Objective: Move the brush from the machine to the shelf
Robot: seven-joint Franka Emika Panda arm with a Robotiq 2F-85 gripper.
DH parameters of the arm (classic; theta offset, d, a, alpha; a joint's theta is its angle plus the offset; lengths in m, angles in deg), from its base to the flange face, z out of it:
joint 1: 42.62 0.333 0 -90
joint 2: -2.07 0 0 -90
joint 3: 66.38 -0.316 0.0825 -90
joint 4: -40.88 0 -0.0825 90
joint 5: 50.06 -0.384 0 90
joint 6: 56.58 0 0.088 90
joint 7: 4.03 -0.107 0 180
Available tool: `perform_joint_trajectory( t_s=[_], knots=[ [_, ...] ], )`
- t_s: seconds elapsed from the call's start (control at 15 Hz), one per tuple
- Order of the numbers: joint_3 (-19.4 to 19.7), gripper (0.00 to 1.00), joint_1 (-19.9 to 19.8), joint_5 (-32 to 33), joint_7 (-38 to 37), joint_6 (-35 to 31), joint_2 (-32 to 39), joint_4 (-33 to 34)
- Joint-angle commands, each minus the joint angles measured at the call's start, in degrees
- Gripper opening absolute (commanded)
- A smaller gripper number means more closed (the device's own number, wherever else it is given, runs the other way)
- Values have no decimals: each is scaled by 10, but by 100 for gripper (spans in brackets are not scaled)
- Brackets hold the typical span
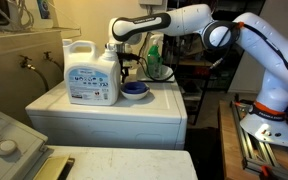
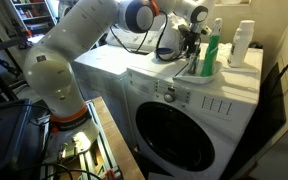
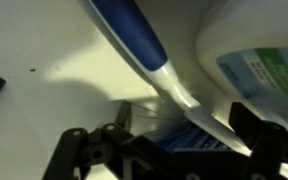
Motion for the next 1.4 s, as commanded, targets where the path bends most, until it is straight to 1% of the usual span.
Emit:
perform_joint_trajectory(
  t_s=[0.0, 0.2, 0.33, 0.4, 0.53, 0.6, 0.67, 0.73, 0.87, 1.0, 1.2, 1.33],
  knots=[
    [26, 100, 22, 31, -31, -49, 22, 29],
    [57, 100, 36, 65, -45, -115, 12, 32],
    [90, 100, 49, 109, -67, -95, 9, 36],
    [102, 100, 53, 128, -74, -65, 9, 38],
    [123, 100, 63, 158, -81, -27, 10, 37],
    [119, 100, 62, 158, -68, -18, 8, 35],
    [106, 100, 54, 143, -49, -14, 4, 34],
    [84, 100, 44, 120, -18, -21, -9, 27],
    [75, 100, 43, 114, 16, -28, -31, 15],
    [66, 100, 40, 114, 60, -13, -44, 8],
    [65, 100, 33, 118, 107, 4, -53, -6],
    [55, 100, 25, 112, 159, 3, -53, -19]
  ],
)
